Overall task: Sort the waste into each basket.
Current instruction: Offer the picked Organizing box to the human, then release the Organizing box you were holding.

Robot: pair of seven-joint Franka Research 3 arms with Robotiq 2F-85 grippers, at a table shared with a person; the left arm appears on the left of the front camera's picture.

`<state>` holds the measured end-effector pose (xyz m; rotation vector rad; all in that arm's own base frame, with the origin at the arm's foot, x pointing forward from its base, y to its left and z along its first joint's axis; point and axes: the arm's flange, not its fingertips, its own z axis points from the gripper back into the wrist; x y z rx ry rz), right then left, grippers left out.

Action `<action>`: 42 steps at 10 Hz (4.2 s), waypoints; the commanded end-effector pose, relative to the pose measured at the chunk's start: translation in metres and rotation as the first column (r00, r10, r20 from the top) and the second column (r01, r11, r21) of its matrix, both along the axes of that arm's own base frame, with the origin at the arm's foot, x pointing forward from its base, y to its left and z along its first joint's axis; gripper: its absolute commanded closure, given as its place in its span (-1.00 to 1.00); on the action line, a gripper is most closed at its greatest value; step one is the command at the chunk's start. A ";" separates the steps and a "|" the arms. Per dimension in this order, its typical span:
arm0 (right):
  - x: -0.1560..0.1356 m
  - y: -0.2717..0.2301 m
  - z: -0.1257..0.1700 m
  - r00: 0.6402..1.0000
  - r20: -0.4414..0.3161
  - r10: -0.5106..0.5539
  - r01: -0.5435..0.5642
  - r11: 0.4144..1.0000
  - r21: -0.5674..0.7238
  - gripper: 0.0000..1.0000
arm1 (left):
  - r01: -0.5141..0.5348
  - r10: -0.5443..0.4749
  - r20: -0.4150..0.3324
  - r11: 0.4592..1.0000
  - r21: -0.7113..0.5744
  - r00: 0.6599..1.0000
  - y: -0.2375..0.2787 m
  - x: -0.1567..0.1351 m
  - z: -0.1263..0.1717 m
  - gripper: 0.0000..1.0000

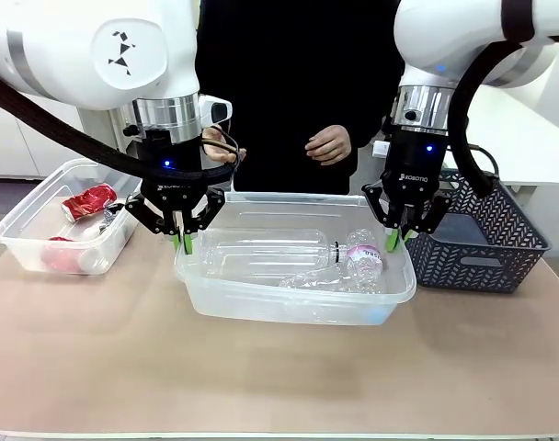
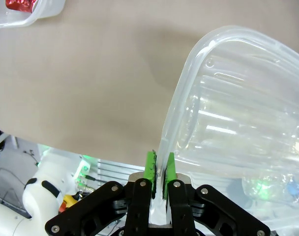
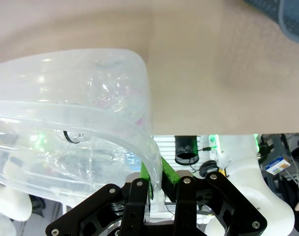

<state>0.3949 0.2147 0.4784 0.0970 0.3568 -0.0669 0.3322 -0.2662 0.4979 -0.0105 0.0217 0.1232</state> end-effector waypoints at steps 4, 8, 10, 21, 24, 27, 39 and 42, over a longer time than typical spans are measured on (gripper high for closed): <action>0.000 0.000 0.000 1.000 0.000 0.000 0.000 1.000 0.000 0.89 | -0.042 0.042 0.000 0.999 -0.003 0.999 0.003 -0.002 -0.002 1.00; 0.144 0.058 0.020 0.986 -0.023 0.163 -0.160 0.981 0.111 0.89 | -0.028 0.027 0.026 0.999 0.043 0.999 -0.001 0.100 0.014 0.82; 0.177 0.070 0.010 0.978 -0.016 0.206 -0.202 0.969 0.146 0.89 | -0.040 0.040 0.019 0.998 0.037 0.999 0.005 0.128 0.000 0.82; 0.187 0.052 -0.017 0.981 -0.020 0.195 -0.192 0.977 0.095 0.89 | -0.038 0.039 -0.003 0.997 0.065 0.999 0.033 0.138 -0.008 0.82; 0.176 0.025 -0.009 0.992 0.097 0.084 -0.097 0.986 0.136 -0.78 | -0.001 0.001 0.019 1.000 0.028 1.000 0.025 0.142 0.001 -1.00; 0.155 -0.001 0.005 0.930 0.358 -0.081 -0.021 0.962 0.272 -1.00 | 0.055 -0.052 0.060 0.997 -0.048 0.997 0.035 0.130 0.017 -1.00; 0.100 -0.032 0.035 0.728 0.664 0.169 -0.366 0.915 0.168 -1.00 | 0.235 -0.228 0.058 0.930 -0.282 0.972 0.056 0.129 0.007 -1.00; 0.099 -0.034 0.030 0.728 0.664 0.172 -0.383 0.905 0.186 -1.00 | 0.258 -0.252 0.060 0.909 -0.326 0.966 0.070 0.119 0.033 -1.00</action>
